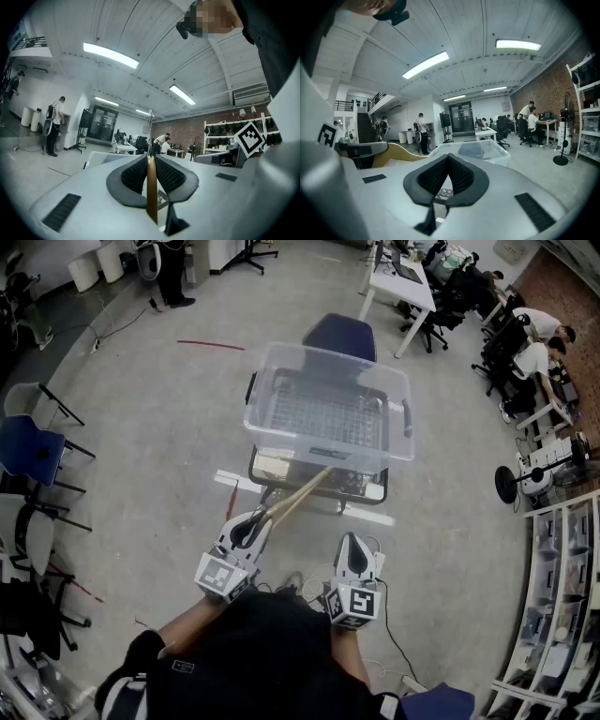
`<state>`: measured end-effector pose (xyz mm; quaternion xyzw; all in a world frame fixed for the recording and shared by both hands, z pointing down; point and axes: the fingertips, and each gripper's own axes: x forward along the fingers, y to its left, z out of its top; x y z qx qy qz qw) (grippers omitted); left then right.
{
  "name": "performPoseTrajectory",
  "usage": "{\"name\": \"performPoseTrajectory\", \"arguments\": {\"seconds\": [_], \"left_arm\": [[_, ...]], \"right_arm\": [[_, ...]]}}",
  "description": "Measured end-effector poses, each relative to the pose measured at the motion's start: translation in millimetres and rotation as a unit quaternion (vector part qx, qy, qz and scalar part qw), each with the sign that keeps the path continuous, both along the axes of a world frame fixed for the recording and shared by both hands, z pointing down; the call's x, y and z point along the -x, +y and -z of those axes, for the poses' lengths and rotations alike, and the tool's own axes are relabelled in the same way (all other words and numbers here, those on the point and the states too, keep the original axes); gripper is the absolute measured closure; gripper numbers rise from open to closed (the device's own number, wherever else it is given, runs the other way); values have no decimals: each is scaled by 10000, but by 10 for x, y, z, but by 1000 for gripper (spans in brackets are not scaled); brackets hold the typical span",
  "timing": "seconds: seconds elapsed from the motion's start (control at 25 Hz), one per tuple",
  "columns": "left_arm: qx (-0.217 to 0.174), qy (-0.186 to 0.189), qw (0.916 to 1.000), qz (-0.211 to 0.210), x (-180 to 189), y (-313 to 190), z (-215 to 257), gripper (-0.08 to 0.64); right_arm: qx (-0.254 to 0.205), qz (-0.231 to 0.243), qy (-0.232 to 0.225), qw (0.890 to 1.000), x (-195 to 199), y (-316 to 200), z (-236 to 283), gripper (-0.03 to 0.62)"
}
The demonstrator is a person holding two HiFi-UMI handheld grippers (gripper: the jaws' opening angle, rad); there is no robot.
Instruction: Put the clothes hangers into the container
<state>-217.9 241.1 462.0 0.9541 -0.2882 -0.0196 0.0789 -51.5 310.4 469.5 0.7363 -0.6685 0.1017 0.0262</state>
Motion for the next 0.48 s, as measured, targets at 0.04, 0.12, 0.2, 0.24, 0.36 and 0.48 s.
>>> {"name": "performPoseTrajectory", "arguments": {"seconds": [0.04,0.12,0.2,0.24,0.36,0.48], "left_arm": [[-2,1,10000,-4,-10,10,-3,488],[-5,2,10000,-13,-26,25,-7,488],[-6,6,10000,-21,-35,28,-7,488],[-1,8,10000,-25,-36,25,-5,488],[20,6,10000,-42,-32,16,2,488],[18,17,10000,-49,-43,29,13,488]], "right_arm": [[-11,-5,8,10000,-15,17,-29,580],[-37,-17,8,10000,-42,47,-89,580],[-53,-19,-6,10000,-49,53,-115,580],[-55,-19,-7,10000,-47,48,-113,580],[-60,-19,-2,10000,-33,35,-97,580],[-94,-10,-25,10000,-35,44,-80,580]]}}
